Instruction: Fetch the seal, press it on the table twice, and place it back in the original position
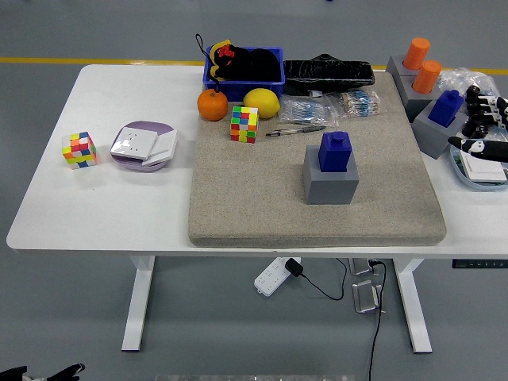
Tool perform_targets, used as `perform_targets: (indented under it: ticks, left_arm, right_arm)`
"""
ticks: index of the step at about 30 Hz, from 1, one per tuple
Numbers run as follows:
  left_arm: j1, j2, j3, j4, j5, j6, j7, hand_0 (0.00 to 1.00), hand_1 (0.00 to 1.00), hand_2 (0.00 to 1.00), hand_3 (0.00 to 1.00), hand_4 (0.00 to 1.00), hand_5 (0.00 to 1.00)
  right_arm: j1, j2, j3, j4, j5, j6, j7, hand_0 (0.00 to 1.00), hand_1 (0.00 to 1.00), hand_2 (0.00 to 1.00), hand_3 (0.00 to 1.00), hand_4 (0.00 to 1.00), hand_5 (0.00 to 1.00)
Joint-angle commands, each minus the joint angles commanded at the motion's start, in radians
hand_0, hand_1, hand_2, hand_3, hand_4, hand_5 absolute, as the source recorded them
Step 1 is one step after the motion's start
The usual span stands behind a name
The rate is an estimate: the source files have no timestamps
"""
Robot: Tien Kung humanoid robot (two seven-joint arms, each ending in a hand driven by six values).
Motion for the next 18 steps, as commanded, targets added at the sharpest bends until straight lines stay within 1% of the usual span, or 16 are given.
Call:
perform_targets:
  ticks: [3, 8, 10, 11, 18]
  left_arm:
    - [0.001, -0.001, -0.001, 0.000, 0.003, 0.000, 0.001, 0.811, 0.783, 0.758, 0.798, 0.673, 0.429]
    - [0.001, -0.001, -0.002, 0.000, 0.003, 0.000, 0.001, 0.811, 0.783, 0.759, 0.798, 0.672, 0.429]
    - [0.004, -0.002, -0.009, -0.001, 0.016, -0.001, 0.005, 0.811, 0.783, 0.759, 0.798, 0.672, 0.429]
    - [0.004, -0.002, -0.009, -0.001, 0.017, -0.001, 0.005, 0.811, 0.783, 0.759, 0.798, 0.672, 0.429]
    - [0.004, -0.003, -0.010, -0.002, 0.018, -0.001, 0.006, 0.811, 0.783, 0.759, 0.798, 0.672, 0.429]
  right_arm:
    - [0.009, 0.003, -0.042, -0.004, 0.002, -0.002, 0.002, 0.857, 0.840, 0.839, 0.901, 0.998, 0.002]
    - [0.010, 0.004, -0.050, -0.004, 0.003, -0.002, 0.003, 0.860, 0.839, 0.845, 0.900, 0.998, 0.002]
    - [0.044, 0.030, -0.099, -0.026, 0.012, -0.008, 0.012, 0.860, 0.839, 0.845, 0.900, 0.998, 0.002]
    - [0.051, 0.035, -0.113, -0.030, 0.013, -0.008, 0.013, 0.860, 0.839, 0.845, 0.900, 0.998, 0.002]
    - [0.054, 0.038, -0.120, -0.032, 0.014, -0.009, 0.014, 0.860, 0.839, 0.845, 0.900, 0.998, 0.002]
